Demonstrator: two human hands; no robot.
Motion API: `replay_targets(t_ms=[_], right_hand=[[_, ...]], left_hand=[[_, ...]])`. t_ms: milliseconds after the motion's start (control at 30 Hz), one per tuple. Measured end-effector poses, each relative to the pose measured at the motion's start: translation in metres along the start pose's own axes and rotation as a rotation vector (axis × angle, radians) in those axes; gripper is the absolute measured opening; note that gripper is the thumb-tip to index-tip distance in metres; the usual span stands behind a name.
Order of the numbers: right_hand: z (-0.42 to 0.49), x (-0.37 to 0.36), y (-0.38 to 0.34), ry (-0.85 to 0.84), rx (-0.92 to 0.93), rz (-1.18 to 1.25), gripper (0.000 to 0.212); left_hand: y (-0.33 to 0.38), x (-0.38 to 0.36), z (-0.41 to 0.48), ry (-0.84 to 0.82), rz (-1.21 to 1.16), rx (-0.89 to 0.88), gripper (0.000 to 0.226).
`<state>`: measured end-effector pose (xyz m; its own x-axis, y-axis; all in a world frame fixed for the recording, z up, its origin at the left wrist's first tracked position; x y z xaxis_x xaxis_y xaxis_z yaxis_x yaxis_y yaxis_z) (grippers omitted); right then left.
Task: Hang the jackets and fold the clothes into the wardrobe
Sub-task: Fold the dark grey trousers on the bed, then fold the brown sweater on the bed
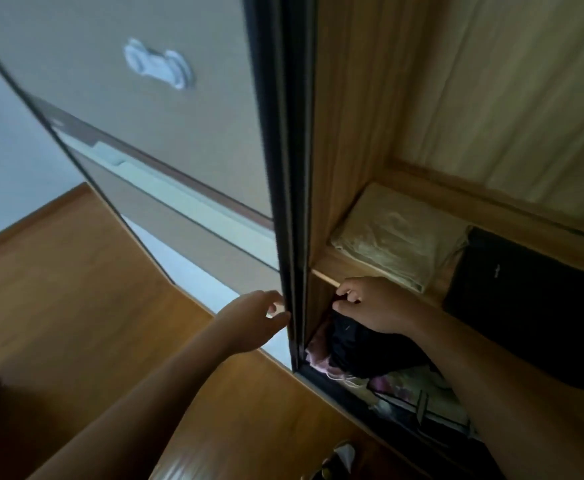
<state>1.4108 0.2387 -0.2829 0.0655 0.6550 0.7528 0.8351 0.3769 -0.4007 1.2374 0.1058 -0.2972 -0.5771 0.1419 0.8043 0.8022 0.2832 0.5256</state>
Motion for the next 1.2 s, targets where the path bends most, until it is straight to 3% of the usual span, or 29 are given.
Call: replay_targets(t_ms=[233, 567, 733, 1200], right_hand=[[-0.035, -0.079, -0.121, -0.017, 0.06, -0.15, 0.045], [-0.058, -0.191, -0.344, -0.051, 0.36, -0.358, 0.042], [-0.048, -0.24, -0.439, -0.105, 0.495, -0.456, 0.045], [0.078, -0.296, -0.72, -0.197, 0.81, -0.678, 0.047]], left_hand=[[-0.128, 0.034, -0.142, 0.046, 0.015, 0.241, 0.043], [-0.29, 0.075, -0.357, 0.172, -0.036, 0.648, 0.051], [-0.35, 0.093, -0.439, 0.28, -0.091, 0.828, 0.041], [-0.522, 0.203, -0.488, 0.414, -0.134, 1.116, 0.045]])
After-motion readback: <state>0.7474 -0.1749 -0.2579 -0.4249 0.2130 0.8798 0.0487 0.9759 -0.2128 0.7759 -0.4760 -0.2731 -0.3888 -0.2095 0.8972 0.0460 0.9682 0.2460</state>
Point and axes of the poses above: each hand's wrist, its own z-axis towards the middle knuckle, its own x-axis out of the back of the hand, y = z × x, the point moved 7 cm from there along z, towards the middle knuckle, and after that the axes turned 10 degrees about -x, right-handed, at the moved point
